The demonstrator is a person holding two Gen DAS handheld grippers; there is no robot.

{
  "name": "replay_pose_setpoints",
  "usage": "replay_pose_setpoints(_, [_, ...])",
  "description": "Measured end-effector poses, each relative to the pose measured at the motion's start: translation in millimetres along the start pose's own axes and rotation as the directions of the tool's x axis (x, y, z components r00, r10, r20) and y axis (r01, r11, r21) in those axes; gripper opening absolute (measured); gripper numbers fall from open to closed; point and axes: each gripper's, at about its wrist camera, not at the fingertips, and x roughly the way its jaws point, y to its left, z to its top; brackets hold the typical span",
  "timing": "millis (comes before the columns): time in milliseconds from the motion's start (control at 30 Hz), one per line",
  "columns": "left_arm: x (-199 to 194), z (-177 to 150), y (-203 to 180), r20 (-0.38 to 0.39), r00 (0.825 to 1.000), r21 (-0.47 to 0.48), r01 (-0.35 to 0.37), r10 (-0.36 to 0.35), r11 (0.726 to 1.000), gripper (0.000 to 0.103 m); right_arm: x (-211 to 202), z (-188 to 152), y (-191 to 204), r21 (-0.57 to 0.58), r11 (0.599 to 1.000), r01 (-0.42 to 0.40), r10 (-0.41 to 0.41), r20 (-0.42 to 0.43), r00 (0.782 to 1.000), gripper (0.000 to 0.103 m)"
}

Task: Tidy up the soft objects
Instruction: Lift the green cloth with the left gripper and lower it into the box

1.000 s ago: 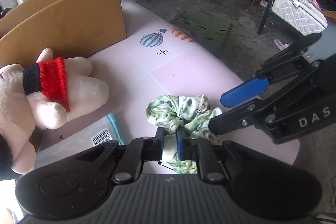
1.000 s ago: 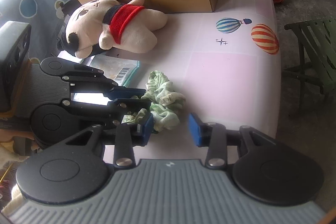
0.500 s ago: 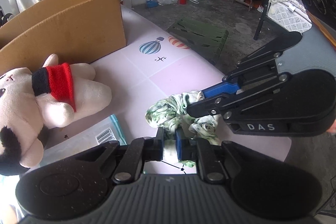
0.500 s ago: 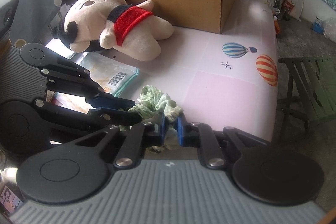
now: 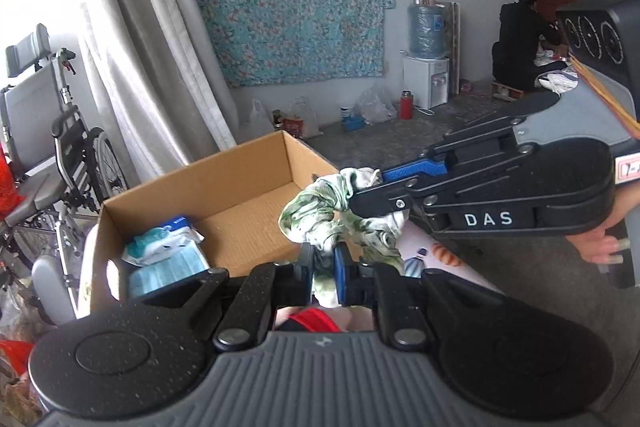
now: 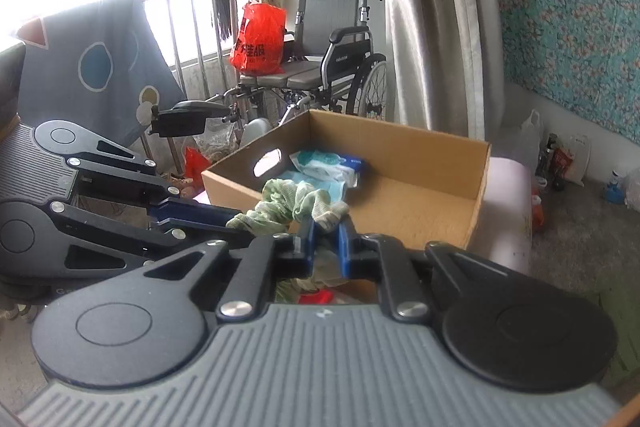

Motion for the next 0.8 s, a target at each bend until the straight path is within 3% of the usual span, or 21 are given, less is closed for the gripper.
replay_pose_setpoints(200, [49.5, 30.1, 88.8, -0.097, 0.985, 0.027, -0.142, 0.144, 0.989, 0.008, 113.2, 70.5, 3.4, -0.047, 0.997, -0.061, 0.058, -0.078, 0.995, 0.01])
replay_pose_setpoints(400, [122.9, 21.4, 172.2, -0.273, 0.939, 0.006, -0.215, 0.209, 0.977, 0.005, 234.5, 91.4, -6.8, -0.014, 0.994, -0.105, 0.099, -0.237, 0.966, 0.01])
replay_pose_setpoints(533, [156.5, 1.1, 213.2, -0.373, 0.907, -0.044, -0.228, 0.196, 0.973, 0.005, 303.3, 83.3, -10.1, 0.103, 0.979, -0.175, 0.201, -0.362, 0.91, 0.01])
replay_pose_setpoints(633, [159.7, -7.2, 222.2, -0.368, 0.912, -0.066, -0.219, 0.18, 0.974, 0.005, 335.1, 73.4, -5.1, 0.134, 0.974, -0.183, 0.222, -0.39, 0.894, 0.01])
replay_pose_setpoints(700, [159.9, -11.9, 224.4, -0.367, 0.915, -0.075, -0.208, 0.167, 0.975, 0.005, 352.0, 72.5, -5.3, 0.22, 0.952, -0.214, 0.285, -0.379, 0.88, 0.01])
replay_pose_setpoints(800, [167.3, -11.0, 226.3, -0.38, 0.909, -0.061, -0.206, 0.169, 0.977, 0.006, 381.2, 66.4, 0.7, 0.238, 0.955, -0.179, 0.273, -0.461, 0.844, 0.011])
